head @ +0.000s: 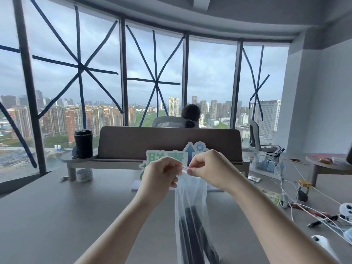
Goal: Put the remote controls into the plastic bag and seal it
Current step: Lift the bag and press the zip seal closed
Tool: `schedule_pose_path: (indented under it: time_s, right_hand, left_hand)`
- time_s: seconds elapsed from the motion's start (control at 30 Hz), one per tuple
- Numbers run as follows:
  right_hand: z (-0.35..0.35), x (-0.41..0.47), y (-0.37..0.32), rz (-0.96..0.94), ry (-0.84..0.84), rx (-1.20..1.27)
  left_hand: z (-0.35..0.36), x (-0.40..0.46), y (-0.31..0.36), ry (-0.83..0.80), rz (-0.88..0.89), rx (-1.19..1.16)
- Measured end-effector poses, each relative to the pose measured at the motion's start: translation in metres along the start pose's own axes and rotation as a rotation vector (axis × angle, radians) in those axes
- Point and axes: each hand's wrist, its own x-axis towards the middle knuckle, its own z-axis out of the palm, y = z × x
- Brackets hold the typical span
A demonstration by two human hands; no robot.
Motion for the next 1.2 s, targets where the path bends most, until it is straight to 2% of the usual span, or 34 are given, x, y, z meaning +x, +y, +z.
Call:
schedule_pose_path:
  time_s: [0.17,0.4,0.5,0.77,0.97,1.2]
  right_hand:
    - [-0.006,0.002,-0.001,-0.031,0.021,-0.039]
    - [-0.021,0.013,-0.011,0.018,-0.123,0.09]
    - [-0.023,0.016,-0.013,0.016,-0.135,0.112]
    - [-0.015,0.013,-0.015,-0.007,-0.102,-0.024]
    - [-0.021,0.01,-0.016,0.017,-0.205,0.132]
    - [-0.026,0.013,-0.023,-0.028,-0.1,0.112]
  left_hand:
    - [-0.001,0.002,0.0,-0.019,-0.009,0.085]
    - [-0.002,0.002,0.017,-0.037,0.043,0.012]
    - [-0.002,0.005,0.021,-0.03,0.065,0.013]
    - [0.001,0.007,0.019,0.018,0.078,0.028]
    - [-0.004,0.008,0.026,-0.027,0.093,0.033]
    - [-0.015,0.01,0.046,-0.069,0.096,-0.051]
